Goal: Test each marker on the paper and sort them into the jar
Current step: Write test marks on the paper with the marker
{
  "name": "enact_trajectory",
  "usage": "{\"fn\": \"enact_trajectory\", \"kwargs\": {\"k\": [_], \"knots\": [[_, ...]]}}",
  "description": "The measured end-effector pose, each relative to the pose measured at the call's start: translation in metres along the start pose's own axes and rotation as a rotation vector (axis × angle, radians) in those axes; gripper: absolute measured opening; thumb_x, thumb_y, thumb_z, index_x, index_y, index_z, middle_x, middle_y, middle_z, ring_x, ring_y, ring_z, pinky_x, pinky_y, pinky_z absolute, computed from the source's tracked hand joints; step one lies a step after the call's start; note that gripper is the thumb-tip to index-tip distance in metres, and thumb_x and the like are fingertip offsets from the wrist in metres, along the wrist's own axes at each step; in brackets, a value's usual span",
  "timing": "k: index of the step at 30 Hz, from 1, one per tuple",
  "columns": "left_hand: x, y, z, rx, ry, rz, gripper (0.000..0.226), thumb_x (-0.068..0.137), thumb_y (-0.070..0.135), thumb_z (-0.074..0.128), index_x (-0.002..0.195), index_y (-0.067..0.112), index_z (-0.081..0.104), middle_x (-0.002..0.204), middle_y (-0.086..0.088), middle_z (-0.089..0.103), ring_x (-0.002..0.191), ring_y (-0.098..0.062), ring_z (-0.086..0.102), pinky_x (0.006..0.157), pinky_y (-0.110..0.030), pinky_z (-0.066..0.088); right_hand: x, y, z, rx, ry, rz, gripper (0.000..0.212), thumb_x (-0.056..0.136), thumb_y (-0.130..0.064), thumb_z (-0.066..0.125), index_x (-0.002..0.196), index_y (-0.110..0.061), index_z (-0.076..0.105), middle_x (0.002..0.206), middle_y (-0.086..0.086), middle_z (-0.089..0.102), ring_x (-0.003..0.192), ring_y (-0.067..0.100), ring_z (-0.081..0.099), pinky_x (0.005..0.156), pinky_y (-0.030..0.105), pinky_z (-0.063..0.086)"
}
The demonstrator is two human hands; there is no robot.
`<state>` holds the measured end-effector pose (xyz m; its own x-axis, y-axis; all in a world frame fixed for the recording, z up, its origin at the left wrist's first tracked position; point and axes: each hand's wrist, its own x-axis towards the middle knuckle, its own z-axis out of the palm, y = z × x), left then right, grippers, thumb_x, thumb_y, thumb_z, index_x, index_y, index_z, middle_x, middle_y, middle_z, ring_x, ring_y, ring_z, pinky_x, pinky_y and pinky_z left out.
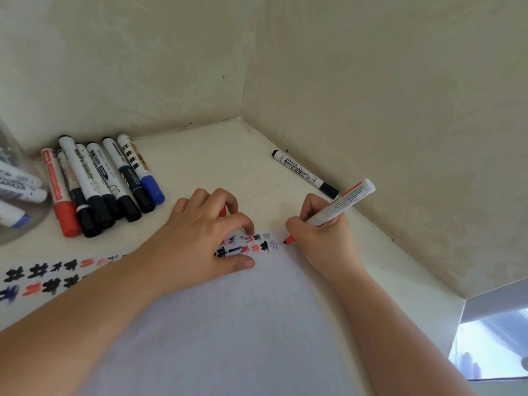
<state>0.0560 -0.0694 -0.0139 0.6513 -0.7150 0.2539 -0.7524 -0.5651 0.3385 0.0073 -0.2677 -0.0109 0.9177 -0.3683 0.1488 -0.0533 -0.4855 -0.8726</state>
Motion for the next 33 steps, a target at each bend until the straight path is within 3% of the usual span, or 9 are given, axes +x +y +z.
{"fn": "enact_trajectory", "kwargs": {"k": [4, 8, 12, 15, 19, 23, 25, 27, 33], "knots": [[0.0, 0.001, -0.001, 0.001, -0.002, 0.001, 0.048, 0.069, 0.068, 0.046, 0.103, 0.036, 0.058, 0.106, 0.007, 0.042, 0.088, -0.009, 0.027, 0.076, -0.031, 0.024, 0.0, -0.001, -0.001, 0.042, -0.021, 0.025, 0.025, 0.069, -0.009, 0.058, 0.054, -0.015, 0.038, 0.048, -0.001, 0.055, 0.049, 0.012, 0.052, 0.042, 0.019, 0.03], [0.001, 0.001, -0.001, 0.001, -0.008, -0.001, 0.049, 0.068, 0.068, 0.046, 0.103, 0.036, 0.058, 0.106, 0.008, 0.04, 0.088, -0.008, 0.025, 0.076, -0.031, 0.023, -0.001, -0.002, -0.001, 0.04, -0.059, 0.033, 0.026, 0.065, -0.012, 0.057, 0.052, -0.017, 0.034, 0.045, -0.005, 0.042, 0.052, 0.016, 0.05, 0.042, 0.019, 0.029], [0.001, 0.001, -0.002, -0.007, -0.01, -0.003, 0.05, 0.068, 0.07, 0.044, 0.103, 0.036, 0.058, 0.105, 0.009, 0.04, 0.088, -0.009, 0.025, 0.076, -0.03, 0.023, 0.001, -0.001, -0.003, 0.078, -0.043, 0.064, 0.031, 0.07, -0.007, 0.056, 0.051, -0.02, 0.036, 0.044, -0.005, 0.052, 0.051, 0.015, 0.051, 0.038, 0.015, 0.027], [0.001, 0.001, -0.001, -0.009, -0.003, 0.005, 0.052, 0.068, 0.07, 0.043, 0.103, 0.035, 0.059, 0.106, 0.007, 0.041, 0.089, -0.01, 0.028, 0.076, -0.031, 0.023, 0.0, -0.005, -0.004, 0.074, -0.091, 0.075, 0.036, 0.07, -0.003, 0.055, 0.047, -0.02, 0.032, 0.037, -0.01, 0.042, 0.047, 0.015, 0.053, 0.037, 0.014, 0.026], [0.0, 0.0, -0.001, -0.013, 0.001, 0.017, 0.049, 0.07, 0.066, 0.051, 0.107, 0.035, 0.056, 0.106, 0.008, 0.041, 0.09, -0.01, 0.028, 0.077, -0.031, 0.022, 0.003, -0.009, -0.015, 0.445, 0.033, 0.17, 0.038, 0.079, -0.002, 0.056, 0.051, -0.02, 0.039, 0.04, -0.007, 0.05, 0.035, 0.004, 0.034, 0.036, 0.016, 0.025], [0.0, 0.003, -0.003, -0.097, 0.052, 0.047, 0.042, 0.082, 0.049, 0.048, 0.121, 0.037, 0.038, 0.107, 0.017, 0.04, 0.094, -0.006, 0.033, 0.079, -0.026, 0.026, 0.001, -0.018, -0.011, 0.573, 0.008, 0.147, 0.029, 0.08, -0.013, 0.068, 0.06, -0.014, 0.047, 0.045, -0.005, 0.053, 0.04, 0.006, 0.039, 0.039, 0.015, 0.03], [0.0, 0.004, -0.004, -0.262, 0.1, 0.028, 0.039, 0.088, 0.021, 0.043, 0.122, 0.037, 0.033, 0.105, 0.022, 0.041, 0.095, -0.004, 0.038, 0.08, -0.021, 0.033, -0.004, -0.025, -0.006, 0.55, -0.102, 0.067, 0.027, 0.072, -0.017, 0.072, 0.058, -0.013, 0.049, 0.045, -0.006, 0.056, 0.037, 0.003, 0.042, 0.039, 0.012, 0.031], [0.0, 0.004, -0.005, -0.419, 0.121, -0.007, 0.055, 0.087, 0.0, 0.04, 0.125, 0.038, 0.029, 0.107, 0.023, 0.045, 0.092, -0.006, 0.046, 0.075, -0.015, 0.039, -0.008, -0.029, -0.001, 0.579, -0.208, 0.024, 0.021, 0.068, -0.014, 0.073, 0.057, -0.015, 0.056, 0.048, -0.004, 0.061, 0.035, 0.001, 0.045, 0.038, 0.011, 0.033], [0.0, 0.003, -0.002, -0.432, 0.067, 0.04, 0.074, 0.087, -0.002, 0.046, 0.126, 0.051, 0.012, 0.11, 0.024, 0.054, 0.086, 0.008, 0.051, 0.073, -0.006, 0.036, -0.012, -0.031, 0.002, 0.644, -0.365, 0.025, 0.011, 0.077, -0.023, 0.067, 0.069, -0.015, 0.068, 0.054, 0.003, 0.058, 0.047, 0.013, 0.048, 0.044, 0.019, 0.037]]}}
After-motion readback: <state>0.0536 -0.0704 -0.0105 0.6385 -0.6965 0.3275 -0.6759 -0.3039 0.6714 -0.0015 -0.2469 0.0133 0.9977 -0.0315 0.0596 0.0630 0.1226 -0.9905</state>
